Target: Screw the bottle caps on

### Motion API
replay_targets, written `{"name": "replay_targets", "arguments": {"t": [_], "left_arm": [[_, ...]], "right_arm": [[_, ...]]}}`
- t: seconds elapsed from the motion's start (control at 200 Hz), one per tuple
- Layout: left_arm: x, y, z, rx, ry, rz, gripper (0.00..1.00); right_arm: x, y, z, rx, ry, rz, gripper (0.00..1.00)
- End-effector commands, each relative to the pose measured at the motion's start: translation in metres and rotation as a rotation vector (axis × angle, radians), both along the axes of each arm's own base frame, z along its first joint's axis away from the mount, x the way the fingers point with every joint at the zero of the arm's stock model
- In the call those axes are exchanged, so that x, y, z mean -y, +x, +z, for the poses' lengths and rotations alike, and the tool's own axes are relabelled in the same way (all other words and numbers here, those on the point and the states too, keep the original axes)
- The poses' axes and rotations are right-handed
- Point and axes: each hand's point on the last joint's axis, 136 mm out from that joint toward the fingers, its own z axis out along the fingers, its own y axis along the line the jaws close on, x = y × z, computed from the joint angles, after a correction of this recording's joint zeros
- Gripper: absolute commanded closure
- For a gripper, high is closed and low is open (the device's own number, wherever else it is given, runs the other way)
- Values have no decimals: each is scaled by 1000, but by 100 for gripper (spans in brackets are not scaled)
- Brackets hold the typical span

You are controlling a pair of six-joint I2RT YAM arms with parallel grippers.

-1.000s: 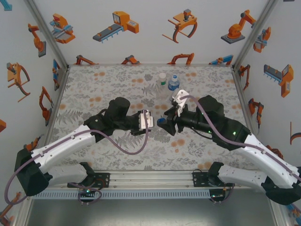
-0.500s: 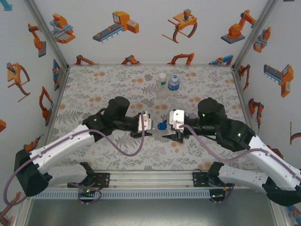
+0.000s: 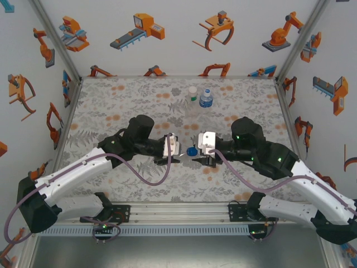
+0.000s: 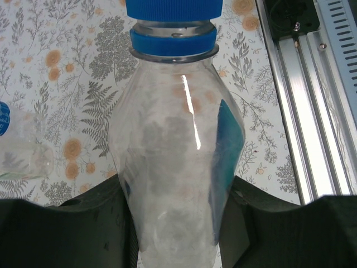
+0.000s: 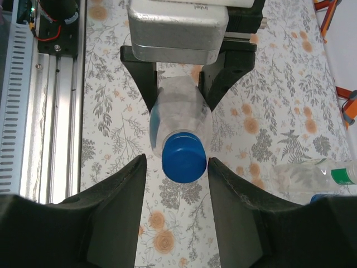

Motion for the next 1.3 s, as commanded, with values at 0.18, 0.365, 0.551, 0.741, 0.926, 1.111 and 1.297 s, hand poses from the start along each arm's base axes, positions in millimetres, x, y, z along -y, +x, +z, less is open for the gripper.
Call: {"name": "replay_targets", "arguments": {"t": [0.18, 0.365, 0.551, 0.741, 0.926, 1.111, 1.297], "left_arm": [[3, -4, 16, 27, -37, -41, 100], [2, -5, 18, 24, -41, -38, 100], [2, -5, 19, 23, -47, -34, 100], [3, 1, 16, 29, -49, -4, 100], [5, 15, 14, 45, -45, 68, 100], [6, 28, 10, 61, -33, 128, 100], [9, 29, 9, 60, -28, 125, 100]], "right_arm": [[-3, 7, 5, 46, 24, -16, 57], [-4, 9, 2, 33, 22, -29, 60], [-6, 12, 0, -49, 47, -72, 69], [-6, 50, 7, -288, 222, -367, 91], [18, 97, -4, -678, 490, -808, 100], [51, 115, -35, -1060, 710, -1179, 100], [35, 117, -30, -1141, 721, -1152, 100]]}}
